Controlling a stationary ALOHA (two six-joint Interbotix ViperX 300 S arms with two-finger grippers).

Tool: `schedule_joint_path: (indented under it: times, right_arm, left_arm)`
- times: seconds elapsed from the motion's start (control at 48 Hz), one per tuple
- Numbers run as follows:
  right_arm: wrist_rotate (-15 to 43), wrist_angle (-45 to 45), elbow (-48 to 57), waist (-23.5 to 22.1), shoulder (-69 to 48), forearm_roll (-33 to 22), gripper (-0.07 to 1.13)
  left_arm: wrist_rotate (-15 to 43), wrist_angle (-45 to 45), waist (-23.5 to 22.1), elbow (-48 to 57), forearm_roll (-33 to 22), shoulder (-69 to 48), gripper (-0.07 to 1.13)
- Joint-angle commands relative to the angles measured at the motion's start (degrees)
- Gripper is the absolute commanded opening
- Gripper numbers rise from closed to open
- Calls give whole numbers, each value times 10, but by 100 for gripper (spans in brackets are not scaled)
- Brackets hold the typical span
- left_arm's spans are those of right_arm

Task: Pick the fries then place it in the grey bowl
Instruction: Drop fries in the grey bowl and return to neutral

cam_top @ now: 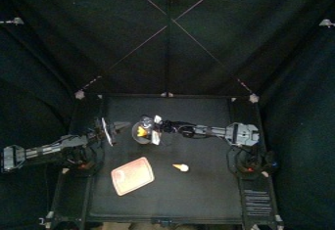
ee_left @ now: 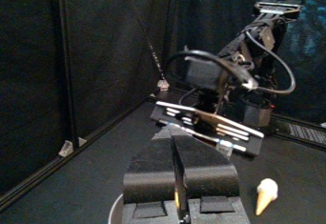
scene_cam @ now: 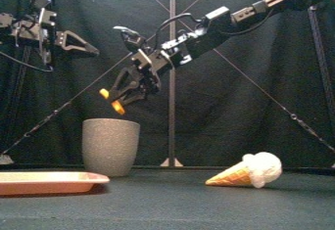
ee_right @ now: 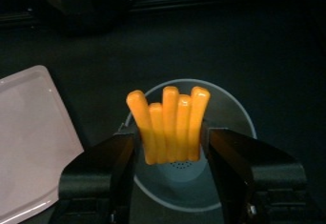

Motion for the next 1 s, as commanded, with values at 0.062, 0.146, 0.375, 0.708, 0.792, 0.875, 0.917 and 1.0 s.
schedule_joint_path:
  times: [0.062, 0.146, 0.375, 0.708, 0.792, 0.875, 0.917, 1.0]
  right_arm:
    - [1, 3, -19, -4, -15, 4, 91]
    - [0, 3, -13, -4, -17, 4, 97]
    - [3, -19, 11, -7, -31, 7, 97]
    - [-5, -178, 207, -3, -169, 32, 97]
    - [-2, -240, 272, 13, -209, 30, 97]
    - [-1, -289, 322, 33, -248, 31, 98]
    - [0, -310, 343, 44, -265, 32, 97]
    - [0, -348, 381, 71, -301, 40, 97]
  left_arm:
    - [1, -4, -10, -4, 2, 1, -2]
    - [0, -5, -11, -4, 1, 1, -2]
    - [1, -5, -11, -3, 2, 1, -2]
    - [1, -2, -12, 16, 2, 1, -2]
    - [2, 2, -12, 16, 2, 1, -2]
    - [2, 2, -12, 15, 3, 1, -2]
    - [2, 2, -11, 15, 4, 1, -2]
    - [2, 2, -12, 14, 10, 1, -2]
